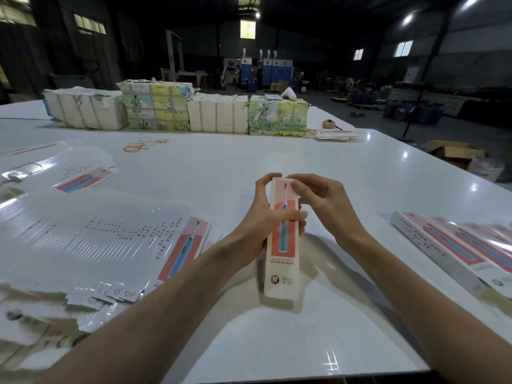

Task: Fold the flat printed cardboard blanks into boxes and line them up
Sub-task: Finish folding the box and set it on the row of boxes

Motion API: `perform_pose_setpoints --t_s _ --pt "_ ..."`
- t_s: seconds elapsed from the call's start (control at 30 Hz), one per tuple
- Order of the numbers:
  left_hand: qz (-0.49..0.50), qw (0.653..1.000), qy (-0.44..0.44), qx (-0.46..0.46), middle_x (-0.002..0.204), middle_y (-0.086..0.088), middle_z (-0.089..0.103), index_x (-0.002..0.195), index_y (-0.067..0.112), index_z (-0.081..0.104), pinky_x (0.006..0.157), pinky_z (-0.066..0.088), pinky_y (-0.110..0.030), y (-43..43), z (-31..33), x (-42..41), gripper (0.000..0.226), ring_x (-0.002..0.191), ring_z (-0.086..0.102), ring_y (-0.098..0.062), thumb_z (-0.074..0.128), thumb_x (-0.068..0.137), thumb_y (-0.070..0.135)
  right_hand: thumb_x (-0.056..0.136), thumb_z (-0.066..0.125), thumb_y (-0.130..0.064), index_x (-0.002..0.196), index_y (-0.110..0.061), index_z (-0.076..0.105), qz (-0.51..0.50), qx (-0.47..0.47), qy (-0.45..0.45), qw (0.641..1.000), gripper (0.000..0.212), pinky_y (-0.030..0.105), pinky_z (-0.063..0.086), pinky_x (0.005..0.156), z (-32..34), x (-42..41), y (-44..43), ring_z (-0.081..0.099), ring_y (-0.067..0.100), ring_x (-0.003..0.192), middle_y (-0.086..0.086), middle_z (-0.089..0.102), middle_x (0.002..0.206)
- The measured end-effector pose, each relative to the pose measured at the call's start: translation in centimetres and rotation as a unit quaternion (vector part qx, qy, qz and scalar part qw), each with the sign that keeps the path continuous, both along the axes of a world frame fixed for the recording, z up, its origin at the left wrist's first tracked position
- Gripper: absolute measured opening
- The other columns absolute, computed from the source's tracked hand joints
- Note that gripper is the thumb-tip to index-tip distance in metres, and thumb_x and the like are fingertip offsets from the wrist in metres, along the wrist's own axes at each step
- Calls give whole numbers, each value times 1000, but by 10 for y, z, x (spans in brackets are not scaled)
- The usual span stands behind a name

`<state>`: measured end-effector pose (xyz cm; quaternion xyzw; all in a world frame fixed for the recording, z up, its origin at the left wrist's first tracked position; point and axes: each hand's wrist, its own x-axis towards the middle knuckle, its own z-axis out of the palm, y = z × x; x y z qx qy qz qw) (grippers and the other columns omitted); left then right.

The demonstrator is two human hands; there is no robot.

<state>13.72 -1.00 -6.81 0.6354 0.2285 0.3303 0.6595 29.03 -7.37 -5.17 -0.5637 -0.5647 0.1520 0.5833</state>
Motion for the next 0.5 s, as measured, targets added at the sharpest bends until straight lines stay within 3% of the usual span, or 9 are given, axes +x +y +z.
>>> perform_pose_setpoints --t_s 0.1,0.23,0.27,0.33,0.37,0.43,0.5 --pt "-3 997 -49 -55 124 -17 62 144 42 29 75 64 -39 -2 3 3 70 88 76 -30 69 98 7 106 60 -29 152 -30 43 -23 -30 -76 996 50 30 63 88 -2 -8 2 67 12 117 -6 54 146" --pt "-1 983 -137 -119 134 -17 58 149 27 33 87 63 -46 -7 10 -1 51 109 69 -31 45 104 7 106 55 -46 129 -34 54 -77 -73 -196 975 26 30 59 91 1 -19 -3 64 12 115 -6 51 138" --pt "-14 976 -164 -145 131 -19 57 146 22 36 91 60 -49 -8 13 -3 45 112 67 -32 44 104 8 106 51 -52 125 -33 57 -74 -99 -232 965 27 35 59 91 3 -22 -7 65 11 110 -7 50 135" --pt "-50 965 -185 -178 119 -20 53 133 16 44 85 55 -47 -9 16 -5 28 104 63 -31 46 105 16 102 46 -65 129 -29 55 -60 -148 -310 937 46 40 58 87 5 -25 -14 63 11 101 -7 46 135" --pt "-63 963 -175 -193 118 -21 52 133 10 45 81 54 -45 -10 17 -6 31 103 61 -33 48 106 24 99 47 -70 135 -27 51 -57 -167 -341 923 56 40 58 84 5 -28 -18 61 12 100 -6 43 137" --pt "-76 965 -145 -207 125 -24 54 148 1 39 84 57 -45 -11 15 -6 61 110 61 -36 52 105 42 99 54 -64 142 -20 47 -61 -175 -367 912 61 40 57 84 2 -30 -26 60 16 102 -1 40 142" --pt "-81 971 -118 -193 142 -21 56 159 17 33 93 59 -46 -10 10 -2 71 119 65 -34 56 102 52 104 59 -44 140 -14 51 -75 -142 -359 919 48 40 55 89 -1 -27 -36 59 22 108 4 46 141"
